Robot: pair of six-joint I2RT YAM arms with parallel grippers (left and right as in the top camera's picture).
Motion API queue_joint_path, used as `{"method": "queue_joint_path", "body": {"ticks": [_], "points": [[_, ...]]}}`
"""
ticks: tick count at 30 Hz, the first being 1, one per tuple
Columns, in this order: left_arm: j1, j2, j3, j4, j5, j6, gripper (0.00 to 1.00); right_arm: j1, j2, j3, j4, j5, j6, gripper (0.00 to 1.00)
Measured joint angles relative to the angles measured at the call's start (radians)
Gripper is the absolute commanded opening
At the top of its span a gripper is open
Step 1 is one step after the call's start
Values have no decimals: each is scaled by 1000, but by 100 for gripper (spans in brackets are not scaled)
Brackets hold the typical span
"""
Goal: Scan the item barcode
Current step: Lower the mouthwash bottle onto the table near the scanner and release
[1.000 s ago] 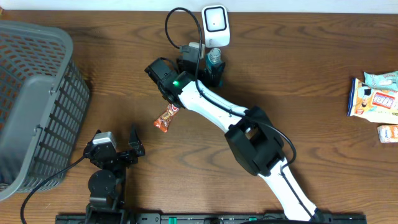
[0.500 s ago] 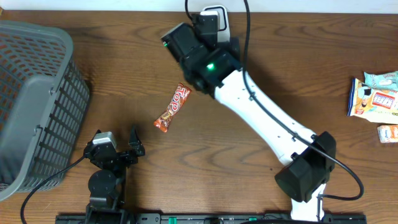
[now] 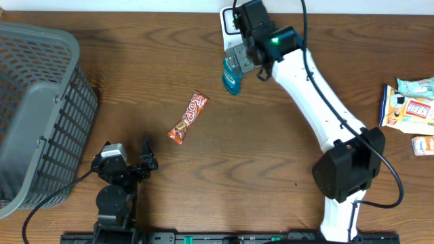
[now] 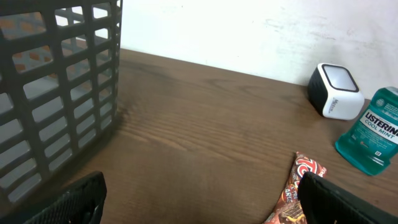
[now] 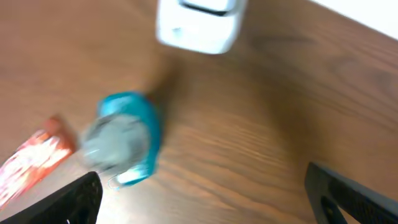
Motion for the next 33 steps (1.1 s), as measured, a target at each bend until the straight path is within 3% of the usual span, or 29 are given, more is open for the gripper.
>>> {"method": "queue_joint_path", "body": {"ticks": [8,23,33], "points": [[0,0,0,0,0,0,98,-6,0,0,33,-156,-116,99],[0,0,0,0,0,0,98,-3,164,0,119,-167,-103,99],[0,0,0,0,0,0,98,6,188,-1,159,-163,-30,58]]}}
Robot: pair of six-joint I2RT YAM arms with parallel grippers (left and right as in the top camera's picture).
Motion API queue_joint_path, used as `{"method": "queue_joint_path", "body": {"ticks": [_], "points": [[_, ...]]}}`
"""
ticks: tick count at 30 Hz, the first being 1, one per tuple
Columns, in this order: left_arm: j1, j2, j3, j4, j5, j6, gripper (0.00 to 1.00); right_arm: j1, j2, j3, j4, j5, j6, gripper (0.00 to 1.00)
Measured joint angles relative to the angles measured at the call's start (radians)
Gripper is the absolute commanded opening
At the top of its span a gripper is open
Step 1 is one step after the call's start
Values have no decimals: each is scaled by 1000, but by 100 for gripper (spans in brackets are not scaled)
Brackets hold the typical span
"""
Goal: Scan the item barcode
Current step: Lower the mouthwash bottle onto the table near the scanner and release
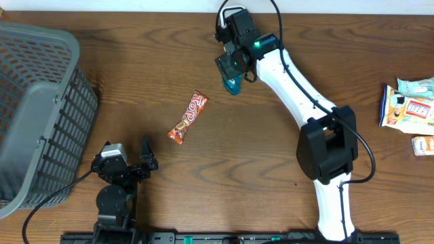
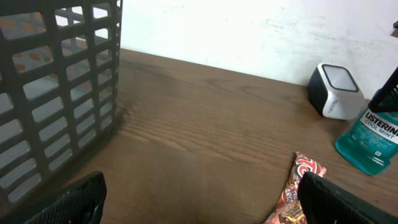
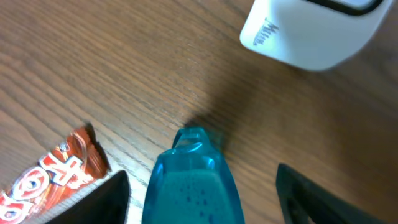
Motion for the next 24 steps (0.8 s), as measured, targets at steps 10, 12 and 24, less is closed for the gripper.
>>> {"method": "queue_joint_path", "body": {"ticks": [10,12,24], "points": [[0,0,0,0,0,0,98,7,1,0,-27,152,218,32],[0,0,0,0,0,0,98,7,1,0,-32,169,282,27],[0,0,0,0,0,0,98,9,-16,1,-243,381,760,30]]}}
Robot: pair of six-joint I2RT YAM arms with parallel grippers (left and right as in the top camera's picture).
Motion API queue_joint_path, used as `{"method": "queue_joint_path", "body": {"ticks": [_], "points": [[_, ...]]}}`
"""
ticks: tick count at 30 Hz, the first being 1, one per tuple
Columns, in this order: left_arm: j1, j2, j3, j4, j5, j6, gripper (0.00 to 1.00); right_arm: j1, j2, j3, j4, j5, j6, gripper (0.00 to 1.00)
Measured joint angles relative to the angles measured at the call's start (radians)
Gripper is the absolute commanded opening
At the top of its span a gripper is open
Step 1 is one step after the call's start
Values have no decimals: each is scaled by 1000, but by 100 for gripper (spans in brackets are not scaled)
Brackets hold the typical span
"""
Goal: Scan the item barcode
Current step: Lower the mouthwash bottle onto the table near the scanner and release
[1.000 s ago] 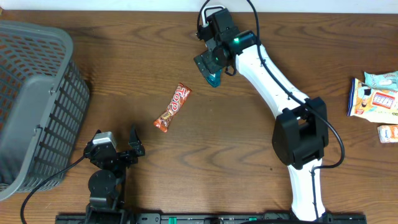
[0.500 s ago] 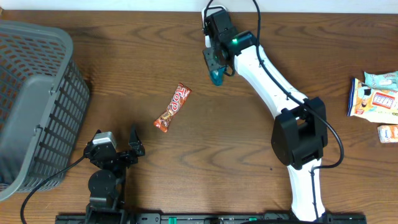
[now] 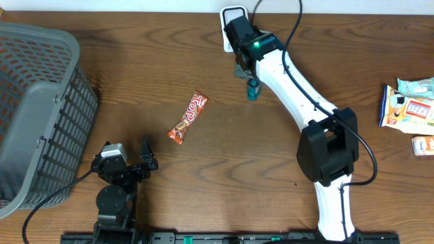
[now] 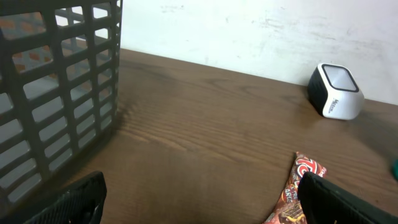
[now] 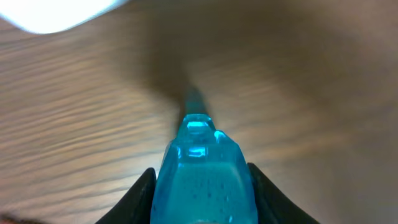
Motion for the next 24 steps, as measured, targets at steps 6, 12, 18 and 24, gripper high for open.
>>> {"method": "queue_joint_path", "body": {"ticks": [6,12,18,24], "points": [[0,0,0,0,0,0,98,0,-2,0,-109,71,299,49],[0,0,0,0,0,0,98,0,-2,0,-118,78,455,79],[0,0,0,0,0,0,98,0,-6,0,-117,53,505,90],[0,0,0,0,0,0,98,0,-36,-2,-125,-42,491,99]]}}
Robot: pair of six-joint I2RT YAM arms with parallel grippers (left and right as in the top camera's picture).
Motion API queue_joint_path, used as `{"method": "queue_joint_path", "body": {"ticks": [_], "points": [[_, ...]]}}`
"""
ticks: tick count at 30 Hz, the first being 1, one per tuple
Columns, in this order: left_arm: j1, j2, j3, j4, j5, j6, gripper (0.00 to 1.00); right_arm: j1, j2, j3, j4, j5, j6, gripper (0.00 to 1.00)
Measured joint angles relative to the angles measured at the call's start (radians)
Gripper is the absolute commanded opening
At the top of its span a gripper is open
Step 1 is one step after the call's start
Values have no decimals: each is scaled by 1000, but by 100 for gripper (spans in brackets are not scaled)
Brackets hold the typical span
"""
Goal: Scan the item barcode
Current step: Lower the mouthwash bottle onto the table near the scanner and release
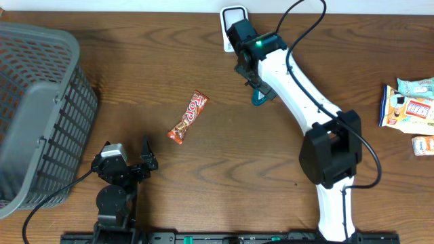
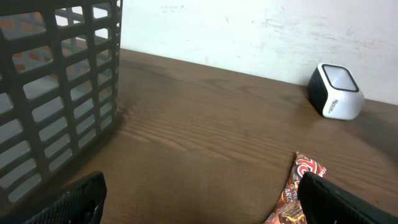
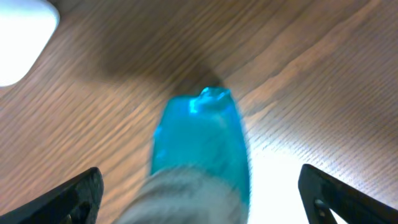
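Observation:
A teal mouthwash bottle with a grey cap sits between the wide-apart fingers of my right gripper, which is open around it. Overhead, the bottle shows just below that gripper, a little to the right and in front of the white barcode scanner. The scanner's corner appears at the top left of the right wrist view, which is blurred. My left gripper rests open near the table's front edge, nothing between its fingers. The bottle is out of the left wrist view.
A red candy bar lies mid-table, left of the bottle. A grey plastic basket fills the left side. Snack packets lie at the right edge. The scanner stands at the back by the wall.
My right gripper's fingers were tight against the teal bottle; now they stand wide apart around it. Gripper and bottle have shifted slightly forward and to the right. The left arm has not moved.
My right gripper hung open above the bottle standing in front of the scanner. Then its fingers were lower, on both sides of the bottle. Then it was shut on the bottle, further right. Now it is open, the bottle between its fingers.

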Motion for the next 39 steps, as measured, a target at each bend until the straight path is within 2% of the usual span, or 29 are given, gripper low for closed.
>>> {"method": "queue_joint_path", "body": {"ticks": [7,13,20,28,35,39], "points": [[0,0,0,0,0,0,98,0,-134,-2,-34,-40,-161,99],[0,0,0,0,0,0,98,0,-236,-2,-47,-44,-382,99],[0,0,0,0,0,0,98,-27,-315,-2,-15,-55,-787,99],[0,0,0,0,0,0,98,-171,-339,-3,-10,-240,-1553,99],[0,0,0,0,0,0,98,-303,-325,-3,-36,-424,-1967,99],[0,0,0,0,0,0,98,-359,-293,-3,-46,-557,-2132,99]]}}
